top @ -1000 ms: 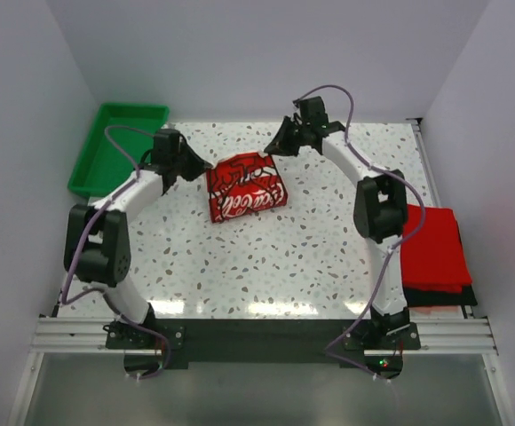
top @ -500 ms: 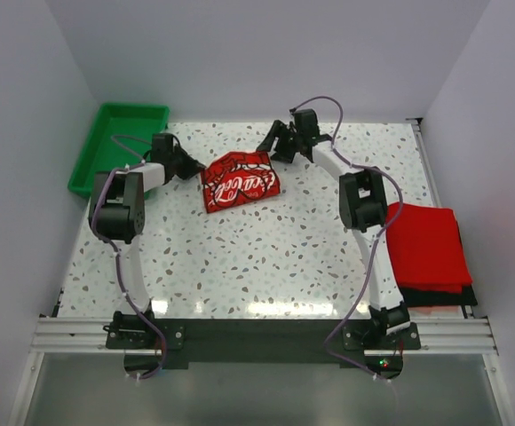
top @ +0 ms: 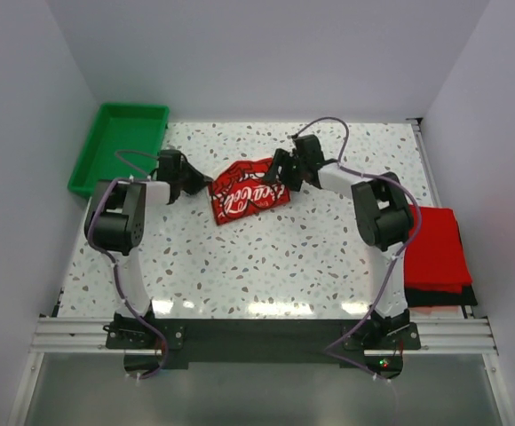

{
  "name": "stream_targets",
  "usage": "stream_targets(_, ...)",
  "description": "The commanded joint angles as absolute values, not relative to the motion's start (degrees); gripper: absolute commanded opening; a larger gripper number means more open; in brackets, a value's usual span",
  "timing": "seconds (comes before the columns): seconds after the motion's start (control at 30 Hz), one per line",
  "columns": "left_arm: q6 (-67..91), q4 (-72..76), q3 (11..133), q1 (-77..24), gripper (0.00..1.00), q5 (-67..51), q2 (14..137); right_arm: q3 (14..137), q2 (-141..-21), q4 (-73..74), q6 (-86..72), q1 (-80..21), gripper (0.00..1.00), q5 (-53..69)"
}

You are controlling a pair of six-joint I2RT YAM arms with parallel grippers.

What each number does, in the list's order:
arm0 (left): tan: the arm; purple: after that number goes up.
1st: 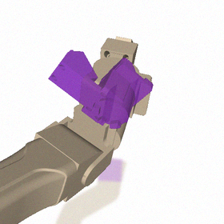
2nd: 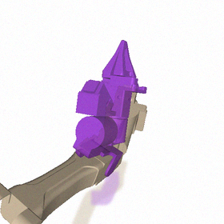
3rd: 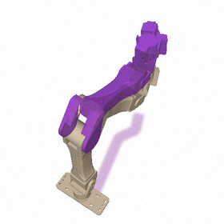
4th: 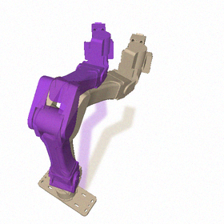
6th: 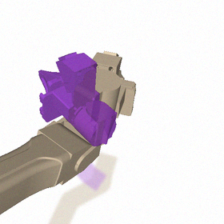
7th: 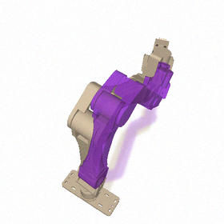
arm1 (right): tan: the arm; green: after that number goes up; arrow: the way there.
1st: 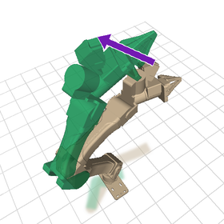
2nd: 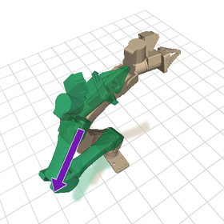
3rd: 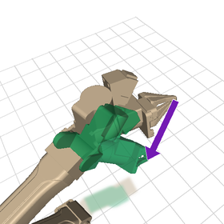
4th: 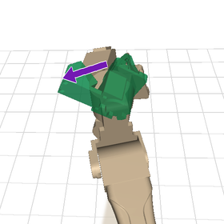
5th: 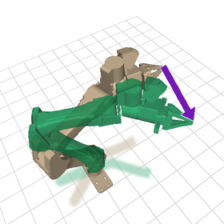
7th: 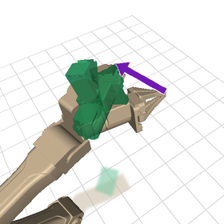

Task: Fold and stack the t-shirts
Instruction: Fold the tshirt

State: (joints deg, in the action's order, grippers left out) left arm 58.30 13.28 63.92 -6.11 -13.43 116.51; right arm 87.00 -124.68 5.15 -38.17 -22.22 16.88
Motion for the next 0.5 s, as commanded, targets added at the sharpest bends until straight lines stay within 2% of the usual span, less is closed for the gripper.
stream_targets(0.0, 59.85, 12.12, 55.65, -9.93, 0.0, -11.69, 111.28, 78.33, -117.87, 2.11, -39.72, -23.03, 0.69, 16.52)
stream_targets(0.13, 61.17, 13.88, 44.6, -13.09, 0.0, -10.29, 104.6, 64.8, -108.57, 0.26, -41.31, -23.73, 0.68, 16.88)
stream_targets(0.27, 62.66, 15.02, 35.26, -16.86, 0.0, -8.97, 94.08, 49.7, -93.4, 1.66, -41.48, -26.1, 0.68, 14.94)
stream_targets(0.47, 59.95, 7.83, 28.92, -17.31, 0.0, -7.39, 80.62, 40.0, -79.81, 7.11, -42.36, -30.94, 0.7, 8.45)
